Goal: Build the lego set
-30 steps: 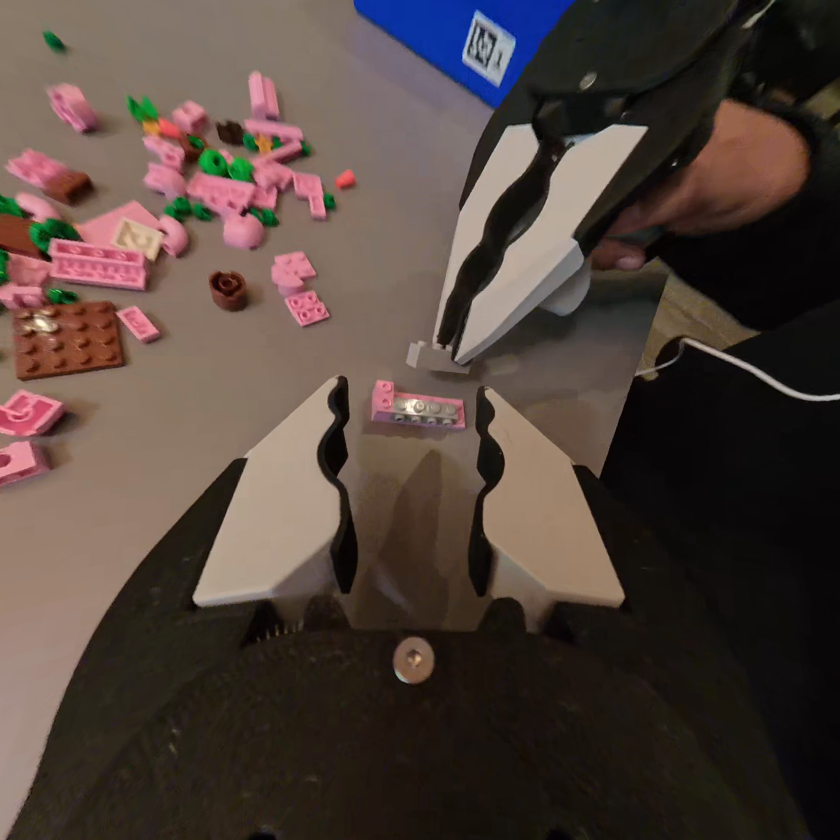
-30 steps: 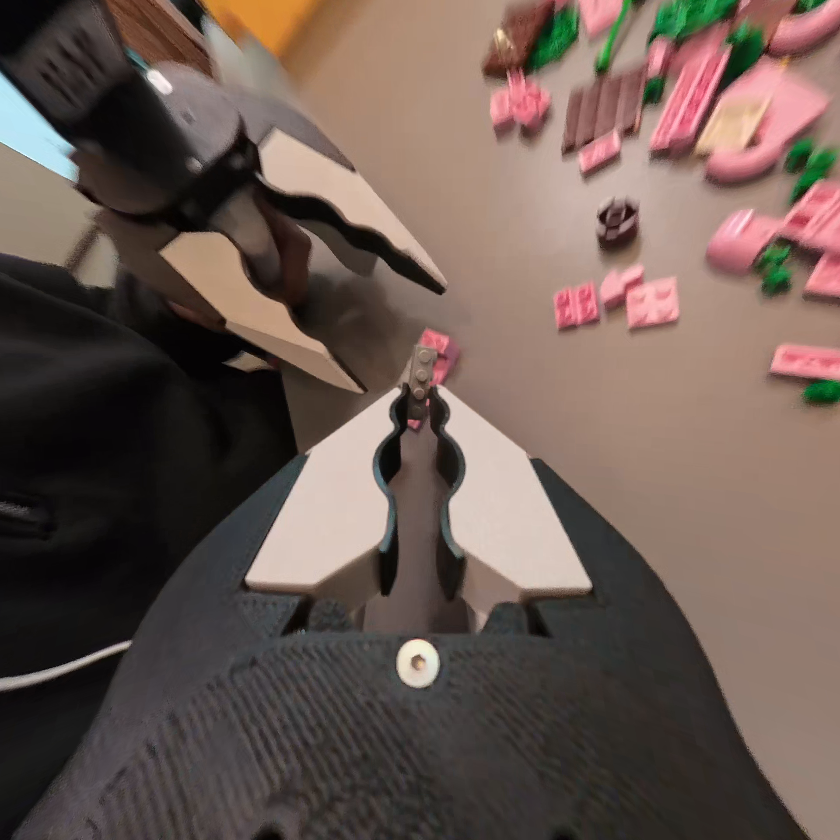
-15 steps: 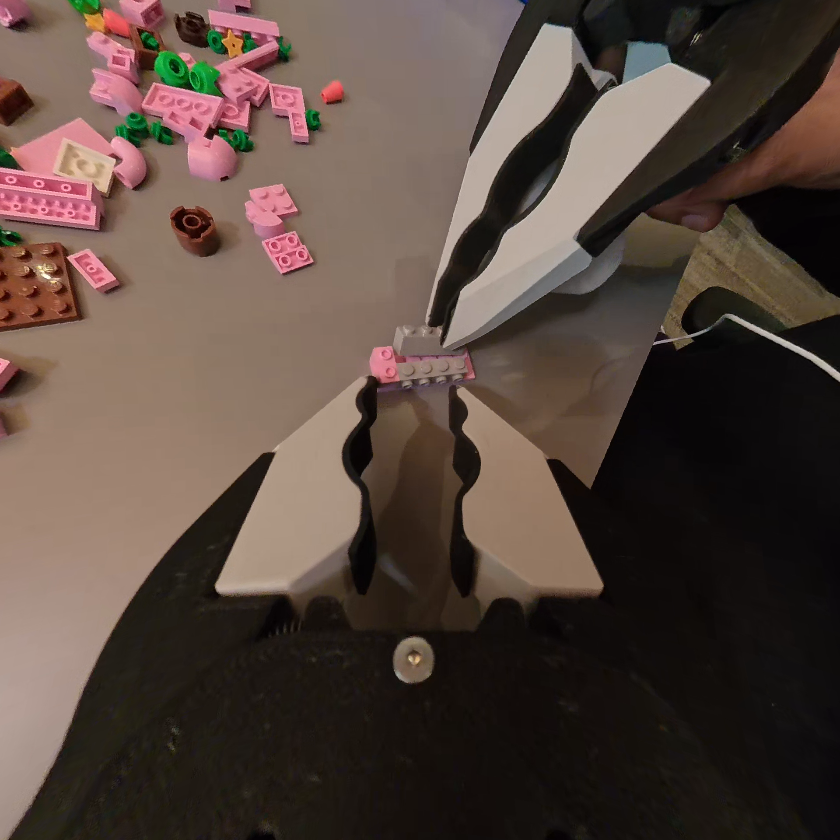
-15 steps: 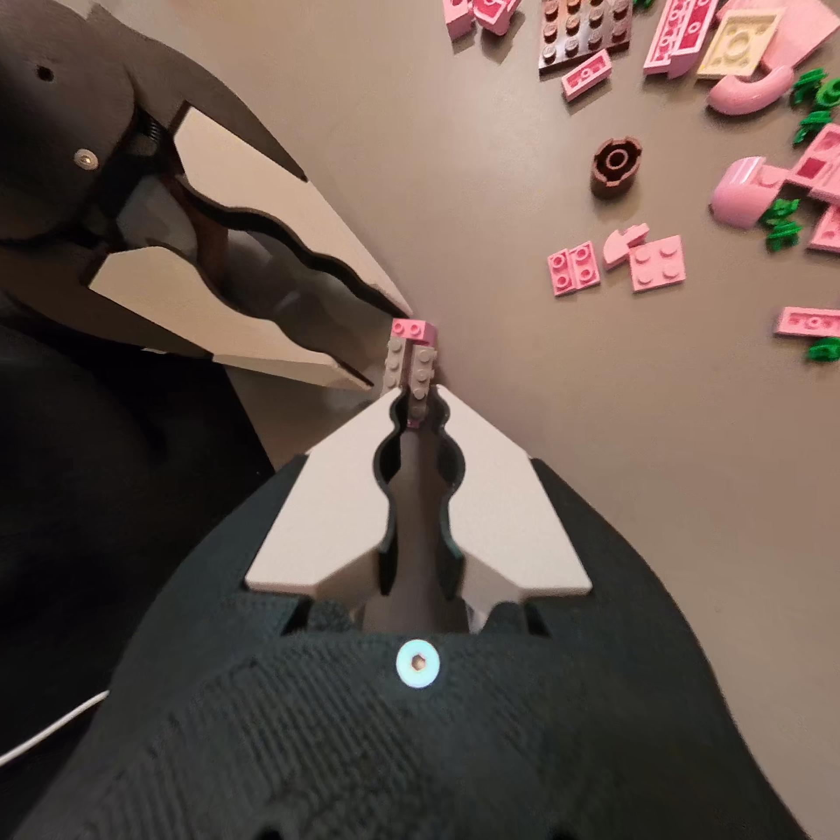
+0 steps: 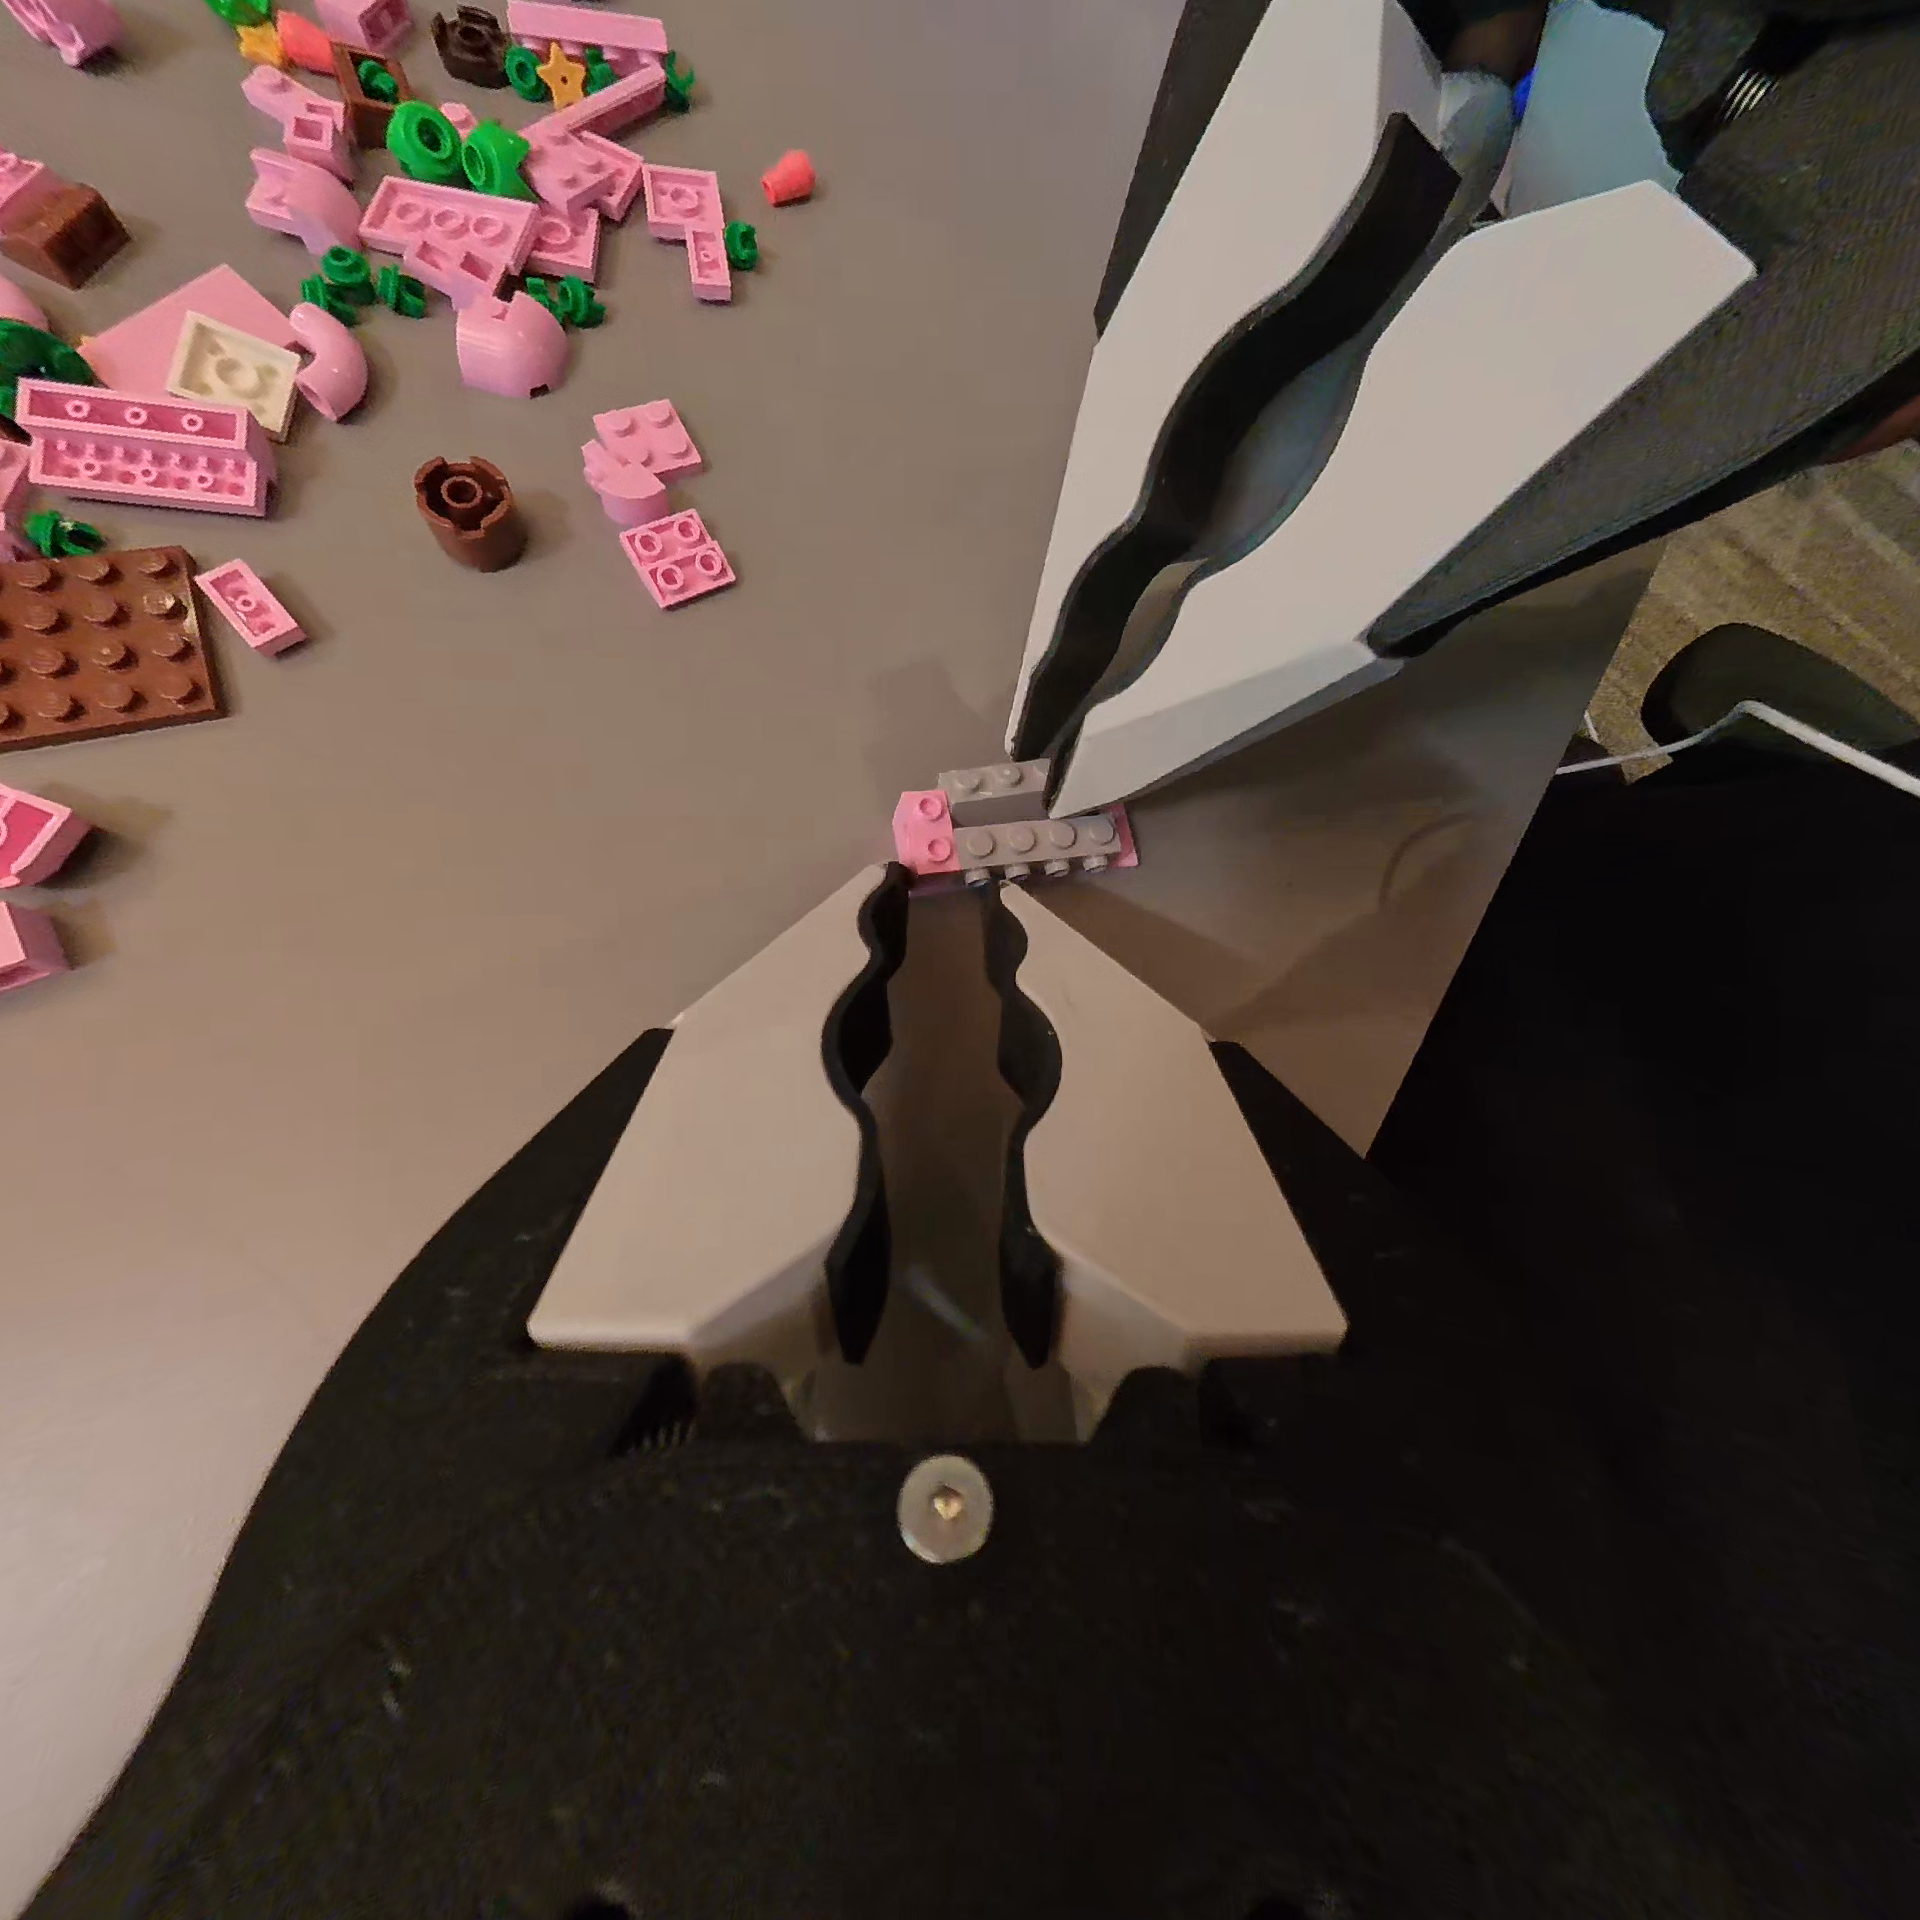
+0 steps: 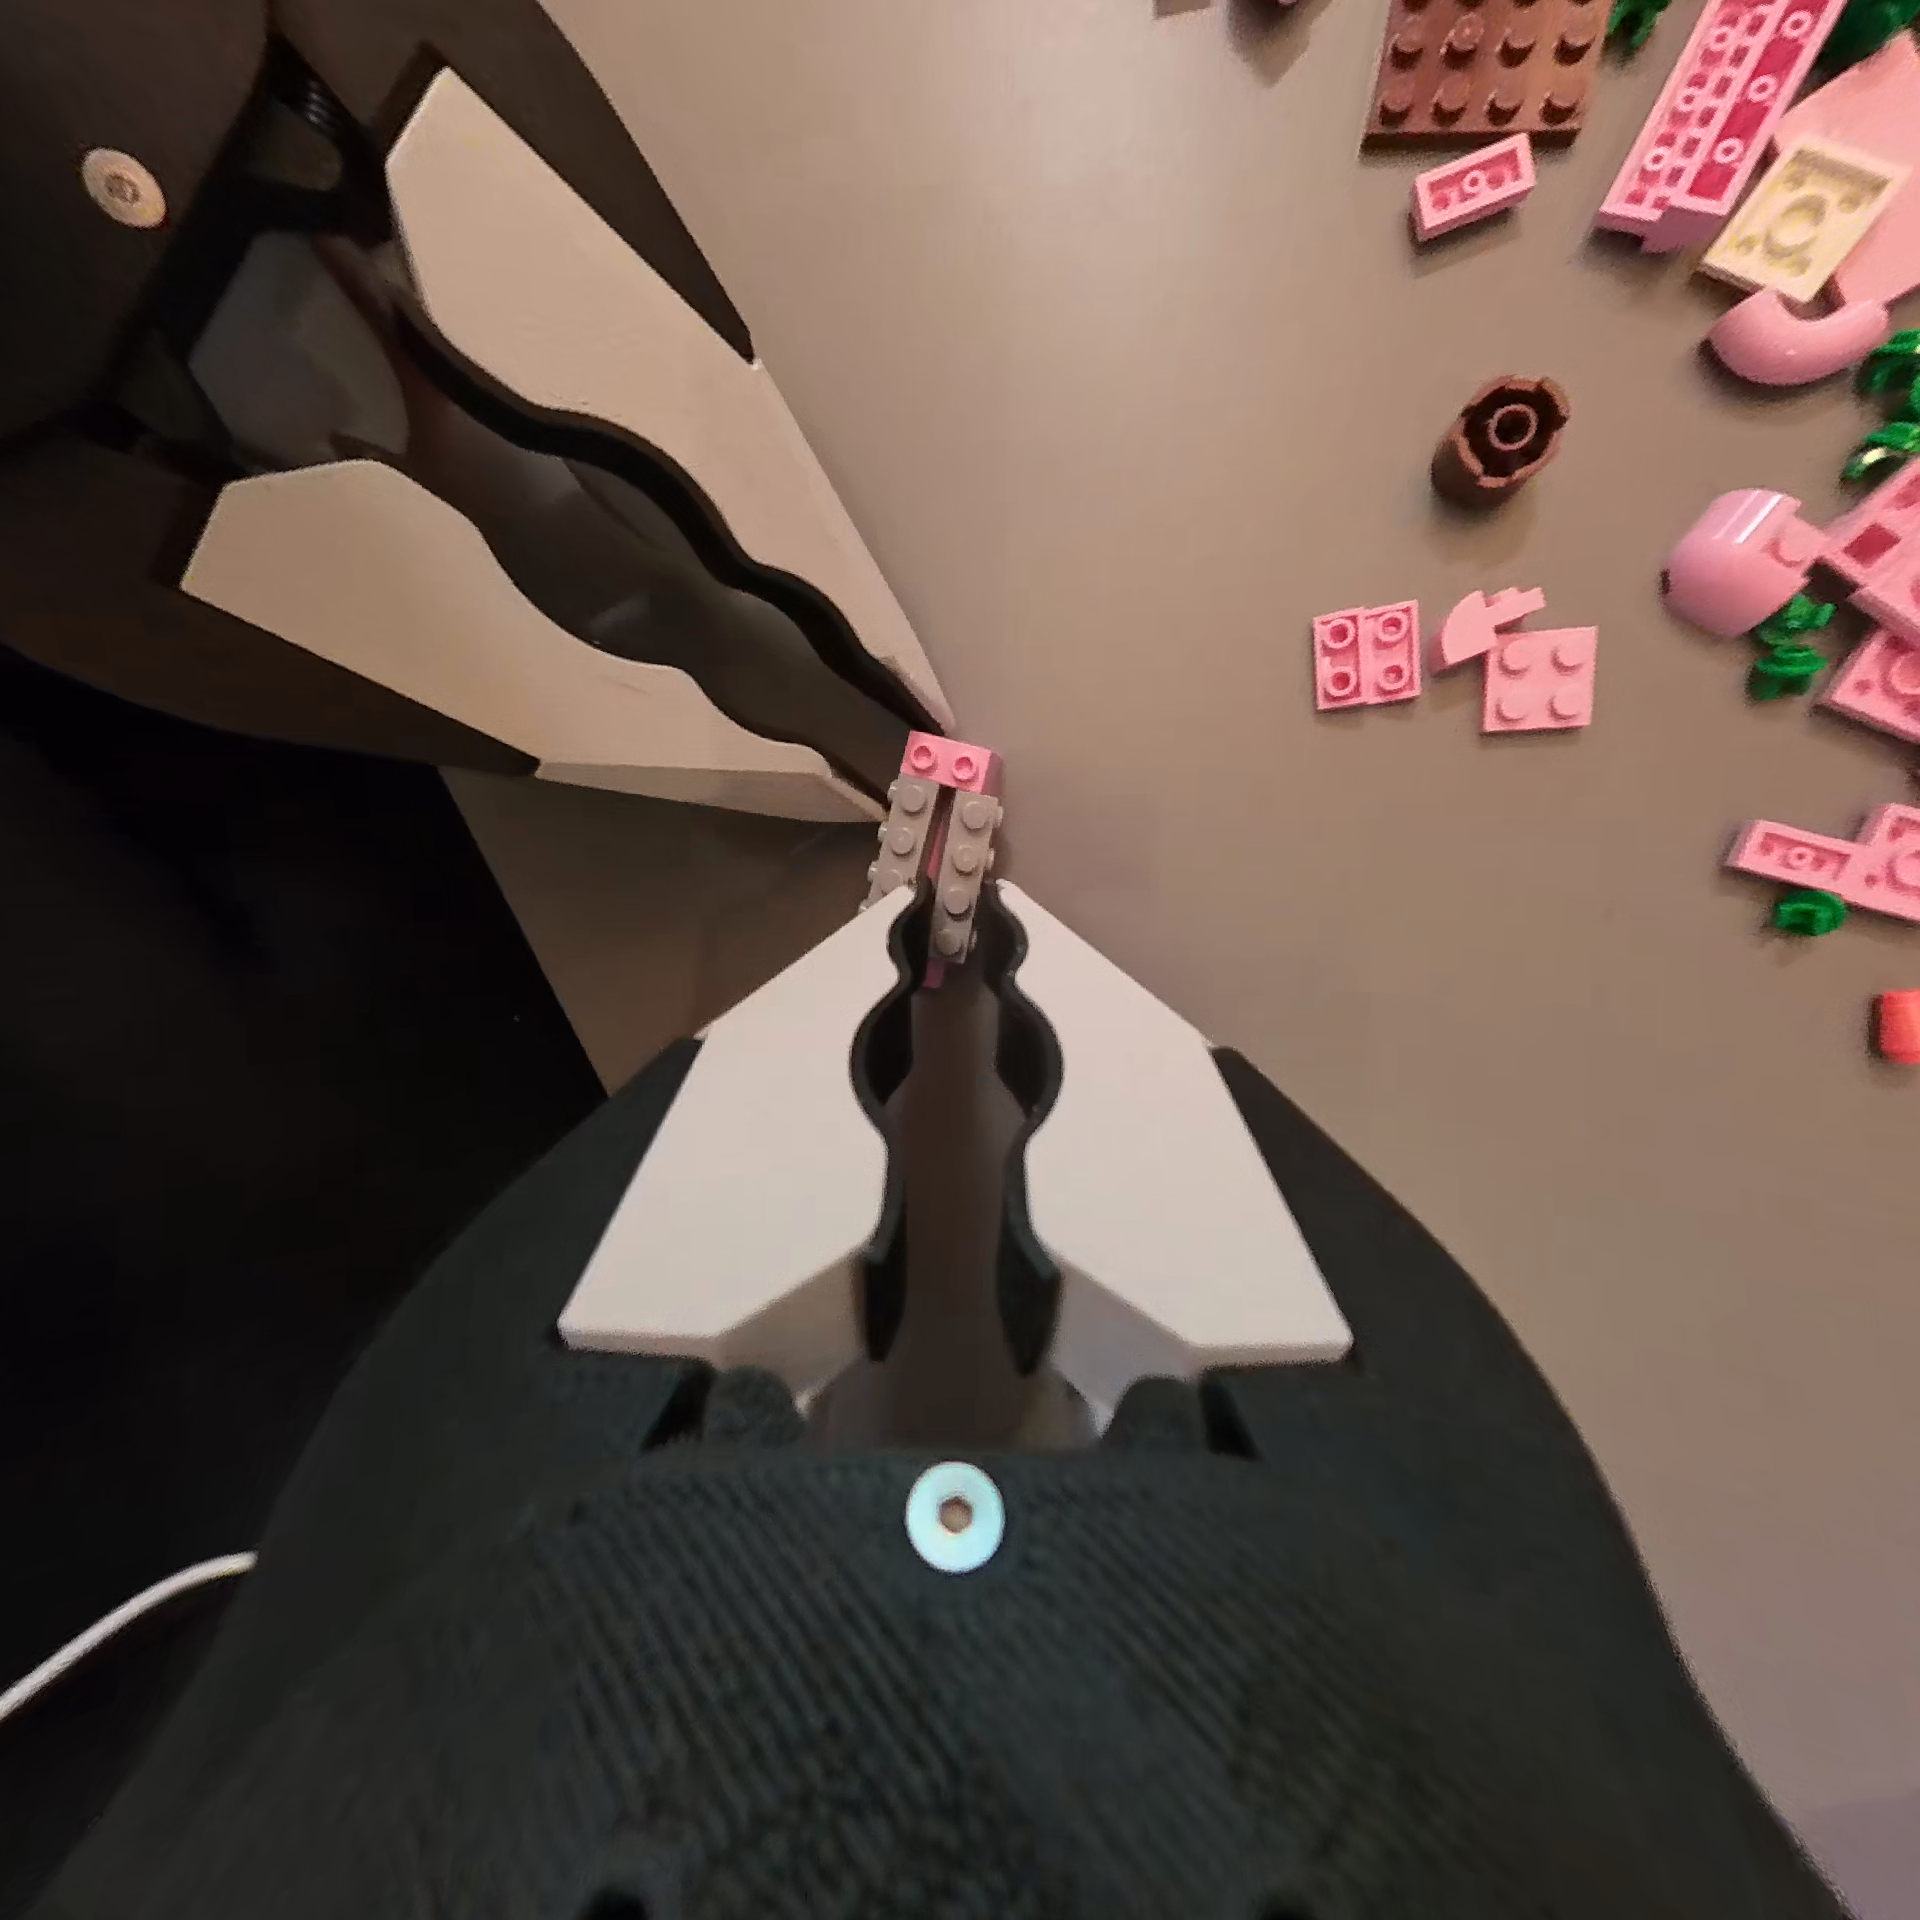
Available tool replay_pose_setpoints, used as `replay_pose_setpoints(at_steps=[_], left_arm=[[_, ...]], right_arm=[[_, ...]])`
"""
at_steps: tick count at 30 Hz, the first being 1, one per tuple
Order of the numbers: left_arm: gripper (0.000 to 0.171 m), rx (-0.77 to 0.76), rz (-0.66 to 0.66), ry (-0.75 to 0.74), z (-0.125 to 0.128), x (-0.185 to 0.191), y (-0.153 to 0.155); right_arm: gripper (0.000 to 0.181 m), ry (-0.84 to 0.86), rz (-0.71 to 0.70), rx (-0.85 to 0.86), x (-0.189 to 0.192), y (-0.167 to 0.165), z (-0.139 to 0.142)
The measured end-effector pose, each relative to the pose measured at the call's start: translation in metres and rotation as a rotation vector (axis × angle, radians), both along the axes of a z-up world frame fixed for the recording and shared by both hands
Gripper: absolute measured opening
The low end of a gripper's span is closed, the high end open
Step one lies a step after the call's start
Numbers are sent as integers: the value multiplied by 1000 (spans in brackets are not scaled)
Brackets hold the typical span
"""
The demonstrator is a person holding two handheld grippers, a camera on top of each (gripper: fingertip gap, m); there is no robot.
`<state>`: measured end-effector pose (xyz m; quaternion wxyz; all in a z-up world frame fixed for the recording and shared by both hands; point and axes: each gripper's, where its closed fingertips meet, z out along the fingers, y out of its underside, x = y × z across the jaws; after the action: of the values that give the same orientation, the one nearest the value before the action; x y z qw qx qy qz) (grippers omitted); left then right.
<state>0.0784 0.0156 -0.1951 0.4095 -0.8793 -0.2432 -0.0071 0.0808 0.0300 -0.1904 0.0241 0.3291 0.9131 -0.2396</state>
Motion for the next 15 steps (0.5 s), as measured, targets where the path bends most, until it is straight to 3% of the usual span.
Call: replay_pose_setpoints(at_steps=[9, 15], left_arm=[[9, -34, 5, 32, -2, 0, 0], [9, -28, 3, 21, -3, 0, 0]], right_arm=[[18, -110, 67, -173, 12, -6, 5], [18, -87, 77, -176, 11, -7, 4]])
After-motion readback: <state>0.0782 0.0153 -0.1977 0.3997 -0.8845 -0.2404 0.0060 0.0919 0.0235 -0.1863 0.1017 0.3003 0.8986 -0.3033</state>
